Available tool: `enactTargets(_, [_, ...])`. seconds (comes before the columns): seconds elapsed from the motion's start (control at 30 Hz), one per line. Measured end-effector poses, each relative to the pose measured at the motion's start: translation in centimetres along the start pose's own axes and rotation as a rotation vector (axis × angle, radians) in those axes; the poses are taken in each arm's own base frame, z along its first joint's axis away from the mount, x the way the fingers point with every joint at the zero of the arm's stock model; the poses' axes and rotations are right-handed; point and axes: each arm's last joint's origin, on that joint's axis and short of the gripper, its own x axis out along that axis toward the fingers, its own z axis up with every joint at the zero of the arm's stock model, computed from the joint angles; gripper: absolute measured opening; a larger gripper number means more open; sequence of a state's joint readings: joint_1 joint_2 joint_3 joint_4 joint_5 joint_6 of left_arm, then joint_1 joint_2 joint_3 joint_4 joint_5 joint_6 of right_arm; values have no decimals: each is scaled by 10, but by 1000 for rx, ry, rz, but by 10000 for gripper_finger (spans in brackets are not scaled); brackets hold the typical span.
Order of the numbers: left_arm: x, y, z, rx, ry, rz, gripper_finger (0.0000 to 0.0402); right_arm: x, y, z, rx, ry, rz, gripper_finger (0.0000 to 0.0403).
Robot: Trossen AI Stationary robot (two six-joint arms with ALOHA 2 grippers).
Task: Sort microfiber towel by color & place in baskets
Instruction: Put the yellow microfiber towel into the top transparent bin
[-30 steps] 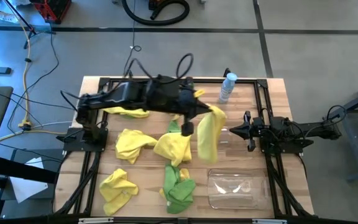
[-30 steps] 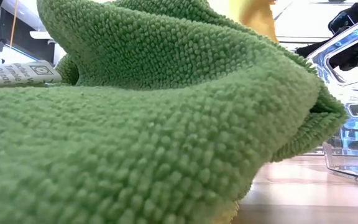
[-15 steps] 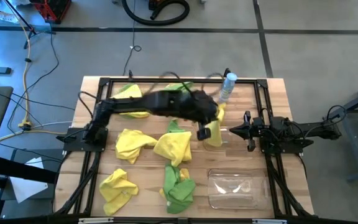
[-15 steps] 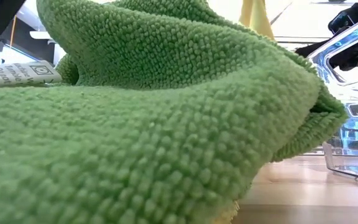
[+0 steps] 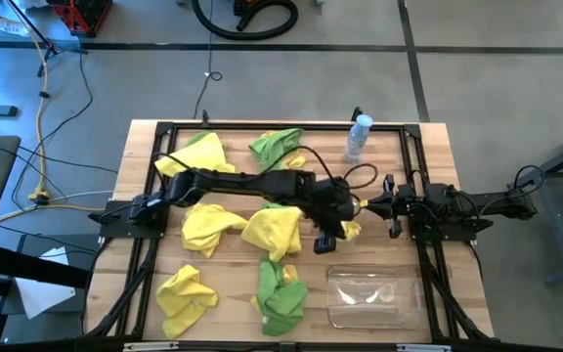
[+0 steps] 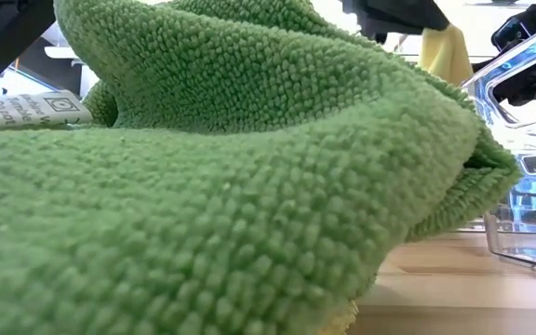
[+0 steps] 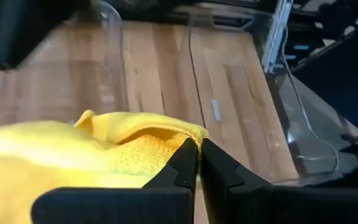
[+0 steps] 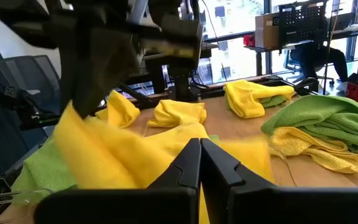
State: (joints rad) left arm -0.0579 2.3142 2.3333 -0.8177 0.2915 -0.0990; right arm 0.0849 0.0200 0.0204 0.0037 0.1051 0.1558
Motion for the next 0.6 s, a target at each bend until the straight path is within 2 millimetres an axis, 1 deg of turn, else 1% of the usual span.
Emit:
enactTargets(0.1, [-4,4,3,19,-20,-123,0,0,0,0,0,0,0,0])
enactTargets(0.17, [-7,10,6,17,-37,-117,0,0,0,0,0,0,0,0])
enactTargets(0.23, [-10,18,7,2,-50,-26,0,0,0,0,0,0,1,0])
enactTargets(0.37, [-22,42,6,-63,-50,270,0,0,0,0,0,0,0,0])
enactTargets(0.43, [-26,53,4,-76,-32,380,0,0,0,0,0,0,0,0])
enactTargets(0.5, [-24,60,2,-87,-19,387,0,0,0,0,0,0,0,0])
enactTargets(0.6, [-19,59,0,-63,-1,280,0,0,0,0,0,0,1,0])
